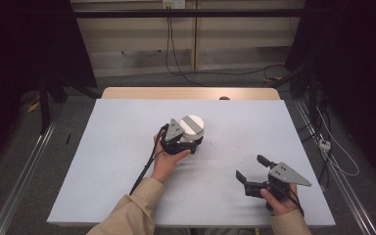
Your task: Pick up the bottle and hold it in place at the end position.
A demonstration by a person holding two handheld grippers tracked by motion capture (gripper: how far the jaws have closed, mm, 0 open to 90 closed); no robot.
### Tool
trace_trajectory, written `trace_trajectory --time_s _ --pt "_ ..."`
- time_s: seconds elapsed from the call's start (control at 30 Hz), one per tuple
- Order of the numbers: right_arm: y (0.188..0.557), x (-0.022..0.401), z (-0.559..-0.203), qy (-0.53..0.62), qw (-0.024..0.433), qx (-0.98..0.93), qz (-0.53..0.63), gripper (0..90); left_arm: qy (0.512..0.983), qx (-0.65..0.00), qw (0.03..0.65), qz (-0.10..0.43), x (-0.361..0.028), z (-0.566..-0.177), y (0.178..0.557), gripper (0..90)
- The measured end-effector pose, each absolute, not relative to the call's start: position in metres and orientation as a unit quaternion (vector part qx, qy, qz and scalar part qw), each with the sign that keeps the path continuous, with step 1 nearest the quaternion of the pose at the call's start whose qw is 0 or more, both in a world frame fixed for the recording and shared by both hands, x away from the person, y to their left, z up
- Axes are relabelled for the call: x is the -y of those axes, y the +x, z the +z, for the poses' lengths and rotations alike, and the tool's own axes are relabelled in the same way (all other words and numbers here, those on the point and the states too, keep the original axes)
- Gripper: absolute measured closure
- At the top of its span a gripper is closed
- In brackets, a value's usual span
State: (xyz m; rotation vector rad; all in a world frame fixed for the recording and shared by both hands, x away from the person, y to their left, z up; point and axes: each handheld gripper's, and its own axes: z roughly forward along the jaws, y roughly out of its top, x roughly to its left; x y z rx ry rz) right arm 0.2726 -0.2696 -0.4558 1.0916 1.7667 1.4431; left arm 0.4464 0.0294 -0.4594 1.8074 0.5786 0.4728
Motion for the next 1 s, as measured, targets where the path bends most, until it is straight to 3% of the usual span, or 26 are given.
trace_trajectory --time_s 1.0 --pt "0.296 0.252 -0.449 0.41 0.278 -0.682 0.538 5.0 0.761 -0.251 0.564 0.2 -0.031 -0.462 0.444 18.5"
